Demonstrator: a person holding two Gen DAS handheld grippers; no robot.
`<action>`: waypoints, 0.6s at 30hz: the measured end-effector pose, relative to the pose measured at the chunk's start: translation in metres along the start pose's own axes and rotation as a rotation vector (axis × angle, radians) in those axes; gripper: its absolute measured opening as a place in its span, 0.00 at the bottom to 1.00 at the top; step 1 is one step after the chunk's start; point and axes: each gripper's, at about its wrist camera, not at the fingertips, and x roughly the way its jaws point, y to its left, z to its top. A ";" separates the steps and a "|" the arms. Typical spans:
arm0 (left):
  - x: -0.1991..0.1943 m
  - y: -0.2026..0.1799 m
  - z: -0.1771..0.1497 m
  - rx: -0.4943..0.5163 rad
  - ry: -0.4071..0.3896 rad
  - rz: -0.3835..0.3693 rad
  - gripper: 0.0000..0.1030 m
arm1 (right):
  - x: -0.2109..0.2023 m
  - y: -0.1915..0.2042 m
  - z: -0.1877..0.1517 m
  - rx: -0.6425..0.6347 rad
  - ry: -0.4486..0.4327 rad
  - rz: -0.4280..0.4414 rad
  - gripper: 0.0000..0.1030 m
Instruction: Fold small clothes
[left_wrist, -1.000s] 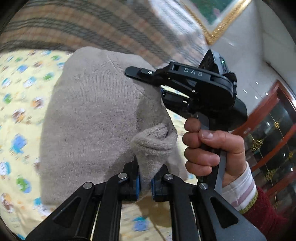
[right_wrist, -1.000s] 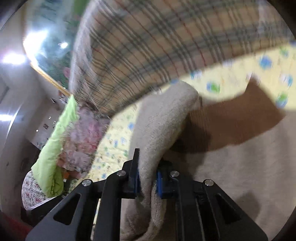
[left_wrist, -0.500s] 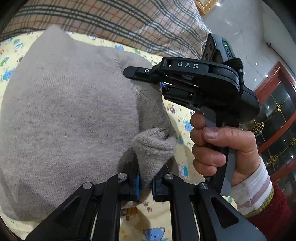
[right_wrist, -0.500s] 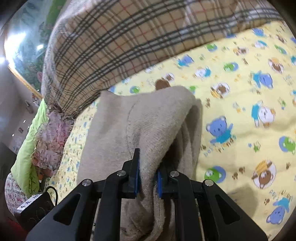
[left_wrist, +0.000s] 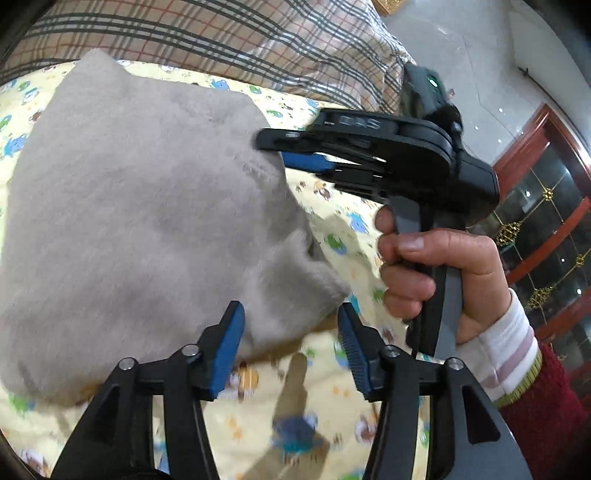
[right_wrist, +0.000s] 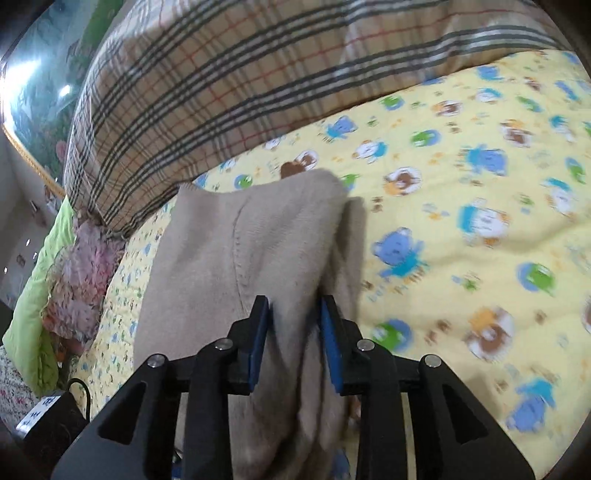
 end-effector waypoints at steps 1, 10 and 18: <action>-0.004 0.001 0.000 0.001 0.007 -0.010 0.54 | -0.006 -0.001 -0.002 0.004 -0.012 -0.006 0.30; -0.078 0.044 0.009 -0.022 -0.069 0.080 0.63 | -0.049 0.011 -0.036 0.012 -0.104 0.020 0.30; -0.086 0.100 0.055 -0.113 -0.147 0.237 0.71 | -0.023 0.024 -0.035 -0.011 -0.058 -0.008 0.30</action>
